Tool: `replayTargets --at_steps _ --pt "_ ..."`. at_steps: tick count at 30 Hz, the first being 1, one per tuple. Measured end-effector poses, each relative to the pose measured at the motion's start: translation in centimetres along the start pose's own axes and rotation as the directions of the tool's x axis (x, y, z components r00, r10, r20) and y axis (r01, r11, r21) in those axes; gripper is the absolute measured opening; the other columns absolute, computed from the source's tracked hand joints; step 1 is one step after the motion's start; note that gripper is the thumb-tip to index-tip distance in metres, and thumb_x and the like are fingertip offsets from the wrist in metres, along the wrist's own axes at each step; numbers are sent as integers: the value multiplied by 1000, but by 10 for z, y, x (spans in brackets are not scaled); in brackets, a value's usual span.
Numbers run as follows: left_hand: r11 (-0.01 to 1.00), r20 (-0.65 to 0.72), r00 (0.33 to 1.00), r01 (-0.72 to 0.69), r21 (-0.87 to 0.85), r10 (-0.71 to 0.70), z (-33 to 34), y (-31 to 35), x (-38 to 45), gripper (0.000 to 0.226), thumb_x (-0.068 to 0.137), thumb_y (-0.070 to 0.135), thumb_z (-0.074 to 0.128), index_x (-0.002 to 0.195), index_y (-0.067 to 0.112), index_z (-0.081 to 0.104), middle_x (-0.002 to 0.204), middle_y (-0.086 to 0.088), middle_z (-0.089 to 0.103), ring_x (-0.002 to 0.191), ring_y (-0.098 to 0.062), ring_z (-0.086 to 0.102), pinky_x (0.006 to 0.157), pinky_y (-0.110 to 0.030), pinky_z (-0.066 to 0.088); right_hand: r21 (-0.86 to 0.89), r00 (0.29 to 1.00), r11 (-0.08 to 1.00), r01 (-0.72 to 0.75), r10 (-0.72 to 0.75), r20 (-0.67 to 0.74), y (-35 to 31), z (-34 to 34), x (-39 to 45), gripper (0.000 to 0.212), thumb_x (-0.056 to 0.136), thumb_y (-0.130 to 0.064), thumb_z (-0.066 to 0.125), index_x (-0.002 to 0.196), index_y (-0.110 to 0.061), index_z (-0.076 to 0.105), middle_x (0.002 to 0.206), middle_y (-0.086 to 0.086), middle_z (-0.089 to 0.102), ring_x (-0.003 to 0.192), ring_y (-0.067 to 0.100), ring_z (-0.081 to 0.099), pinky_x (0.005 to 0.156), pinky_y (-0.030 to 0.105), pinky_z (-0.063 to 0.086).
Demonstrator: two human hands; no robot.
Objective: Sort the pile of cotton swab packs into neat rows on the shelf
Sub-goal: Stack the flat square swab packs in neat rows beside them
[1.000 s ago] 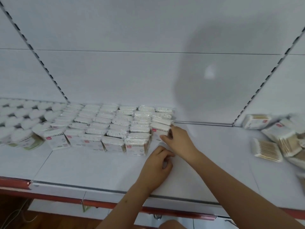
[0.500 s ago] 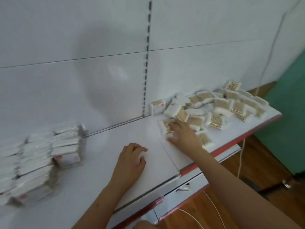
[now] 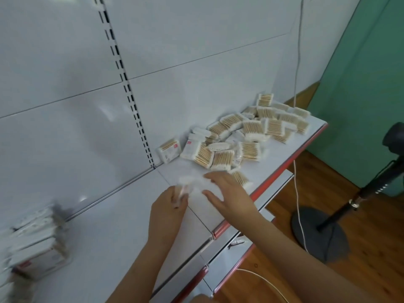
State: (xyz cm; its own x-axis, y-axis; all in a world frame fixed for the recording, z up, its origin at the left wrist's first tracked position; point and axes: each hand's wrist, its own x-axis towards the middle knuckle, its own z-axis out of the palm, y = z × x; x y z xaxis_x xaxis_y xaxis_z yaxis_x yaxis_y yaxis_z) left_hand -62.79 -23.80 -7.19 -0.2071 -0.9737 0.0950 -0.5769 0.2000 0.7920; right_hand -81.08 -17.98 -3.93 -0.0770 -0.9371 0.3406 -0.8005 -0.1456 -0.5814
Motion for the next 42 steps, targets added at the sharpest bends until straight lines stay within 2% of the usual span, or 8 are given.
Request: replayTargets --at_steps 3,6,11,15,25,32,36,42 --pt "960 16 988 151 -235 -151 1 4 0 11 95 30 66 100 21 66 90 6 71 83 -13 69 67 -22 53 -279 958 916 -288 275 -87 37 -15 -2 66 89 -58 60 142 -22 44 140 0 49 129 21 43 108 40 40" --pt "877 85 970 244 -413 -230 7 7 -1 23 96 22 66 118 16 64 106 1 72 88 -15 72 63 -19 58 -429 909 837 -341 410 77 60 -19 -2 70 90 -54 57 150 -25 35 146 0 47 132 25 41 110 39 34" --pt "818 114 960 277 -505 -255 10 13 -5 19 99 17 61 117 14 60 106 -5 72 82 -18 75 62 -23 59 -116 930 939 -324 338 143 57 -25 7 56 88 -31 62 143 -26 48 139 -5 53 120 16 47 97 20 33" --pt "791 121 954 295 -536 -274 7 17 -6 19 104 19 50 123 13 52 108 -7 71 74 -23 76 58 -30 61 42 936 945 -323 313 164 30 -30 16 41 86 -32 60 121 -30 40 117 -5 57 94 13 57 81 29 50" --pt "911 49 991 134 -389 -125 -20 11 -18 14 107 23 42 119 27 46 102 -1 71 73 -18 74 55 -28 56 -218 954 969 119 -51 295 -22 -27 56 38 89 -65 49 93 -29 65 81 -10 64 76 6 58 66 30 48" --pt "870 187 978 175 -462 -97 -51 3 -47 38 102 10 49 131 34 40 116 5 65 97 -16 71 79 -34 59 159 934 987 33 -87 347 -54 29 73 42 74 -65 71 92 -31 56 84 -15 59 75 -1 55 67 20 46" --pt "900 20 987 156 -407 -162 -62 -10 -58 35 97 33 64 125 37 44 112 12 66 94 -14 71 74 -35 60 325 917 946 14 -141 372 -79 57 65 55 71 -56 79 116 -38 52 104 -19 54 89 -2 54 71 16 44" --pt "819 -125 956 155 -552 -265 -98 -30 -85 27 100 12 59 125 18 48 115 4 67 100 -18 71 78 -36 61 521 801 809 -273 -109 588 -108 89 48 69 82 -47 74 139 -42 34 124 -21 56 104 2 61 80 20 54"
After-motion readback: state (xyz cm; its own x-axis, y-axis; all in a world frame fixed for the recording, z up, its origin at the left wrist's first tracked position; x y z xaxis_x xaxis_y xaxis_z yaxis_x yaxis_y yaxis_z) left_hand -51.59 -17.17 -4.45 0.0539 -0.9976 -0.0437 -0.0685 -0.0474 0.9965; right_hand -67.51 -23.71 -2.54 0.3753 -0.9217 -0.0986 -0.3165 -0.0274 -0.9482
